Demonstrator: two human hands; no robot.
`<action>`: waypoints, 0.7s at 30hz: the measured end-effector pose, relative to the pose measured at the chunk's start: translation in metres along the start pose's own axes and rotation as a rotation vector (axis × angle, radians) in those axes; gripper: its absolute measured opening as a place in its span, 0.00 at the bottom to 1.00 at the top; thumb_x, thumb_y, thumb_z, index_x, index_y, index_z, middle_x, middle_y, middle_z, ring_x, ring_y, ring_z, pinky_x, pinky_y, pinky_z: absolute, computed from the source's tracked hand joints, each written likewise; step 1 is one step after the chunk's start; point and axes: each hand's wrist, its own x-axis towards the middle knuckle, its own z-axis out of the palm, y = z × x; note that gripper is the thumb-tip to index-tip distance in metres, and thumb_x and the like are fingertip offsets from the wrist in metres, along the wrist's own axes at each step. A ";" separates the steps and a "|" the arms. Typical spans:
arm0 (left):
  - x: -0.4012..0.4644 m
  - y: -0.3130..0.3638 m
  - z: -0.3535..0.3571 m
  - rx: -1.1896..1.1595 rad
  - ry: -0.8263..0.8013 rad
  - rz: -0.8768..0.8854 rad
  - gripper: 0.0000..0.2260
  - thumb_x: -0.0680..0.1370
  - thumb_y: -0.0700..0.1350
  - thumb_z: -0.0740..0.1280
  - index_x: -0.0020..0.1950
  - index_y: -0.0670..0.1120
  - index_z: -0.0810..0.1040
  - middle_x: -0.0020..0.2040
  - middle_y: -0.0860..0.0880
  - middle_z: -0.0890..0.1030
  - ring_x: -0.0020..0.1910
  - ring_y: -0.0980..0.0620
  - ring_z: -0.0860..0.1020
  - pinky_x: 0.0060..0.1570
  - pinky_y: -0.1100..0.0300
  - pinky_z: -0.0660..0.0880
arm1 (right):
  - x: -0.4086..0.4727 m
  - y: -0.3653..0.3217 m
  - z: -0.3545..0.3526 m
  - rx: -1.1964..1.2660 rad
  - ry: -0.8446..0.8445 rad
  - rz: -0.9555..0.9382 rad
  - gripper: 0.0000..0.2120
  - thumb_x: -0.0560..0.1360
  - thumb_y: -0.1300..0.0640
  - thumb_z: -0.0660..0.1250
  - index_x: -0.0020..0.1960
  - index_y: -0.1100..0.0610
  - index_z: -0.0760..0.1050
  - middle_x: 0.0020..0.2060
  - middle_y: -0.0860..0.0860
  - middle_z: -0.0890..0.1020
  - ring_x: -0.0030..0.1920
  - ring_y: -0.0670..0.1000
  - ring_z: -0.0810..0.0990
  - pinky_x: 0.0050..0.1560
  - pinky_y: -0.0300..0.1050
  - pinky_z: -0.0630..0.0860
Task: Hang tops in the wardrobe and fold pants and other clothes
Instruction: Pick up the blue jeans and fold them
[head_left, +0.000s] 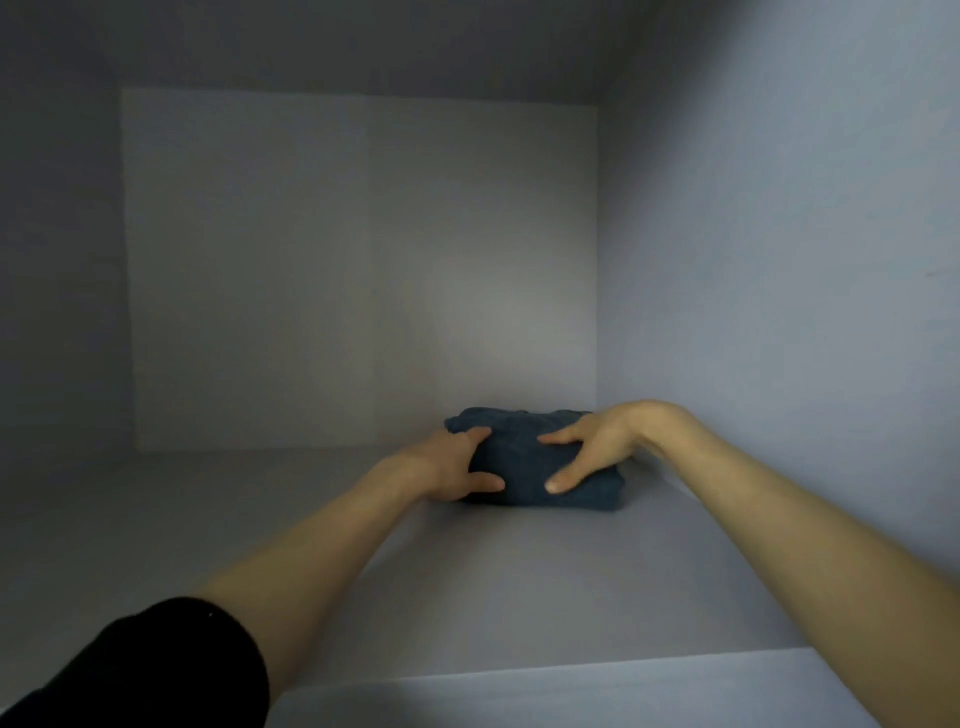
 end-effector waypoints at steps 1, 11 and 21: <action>0.002 0.004 0.001 0.022 -0.007 0.024 0.33 0.79 0.55 0.62 0.77 0.49 0.48 0.75 0.42 0.59 0.72 0.44 0.60 0.68 0.56 0.60 | 0.000 0.004 0.001 -0.078 -0.010 0.073 0.39 0.73 0.38 0.65 0.77 0.45 0.49 0.76 0.49 0.54 0.75 0.52 0.55 0.73 0.47 0.55; 0.019 0.024 0.014 0.102 -0.091 0.105 0.35 0.79 0.54 0.62 0.76 0.59 0.40 0.78 0.44 0.44 0.74 0.42 0.59 0.69 0.51 0.62 | 0.029 0.032 0.023 -0.248 0.183 0.245 0.28 0.78 0.58 0.60 0.75 0.60 0.55 0.73 0.57 0.63 0.70 0.56 0.66 0.69 0.47 0.64; 0.016 0.029 0.011 0.050 -0.114 0.007 0.35 0.80 0.56 0.57 0.76 0.51 0.36 0.78 0.44 0.42 0.76 0.43 0.53 0.73 0.51 0.55 | -0.004 0.026 0.030 -0.019 0.234 0.186 0.29 0.80 0.57 0.55 0.77 0.57 0.46 0.76 0.55 0.53 0.75 0.55 0.55 0.74 0.44 0.53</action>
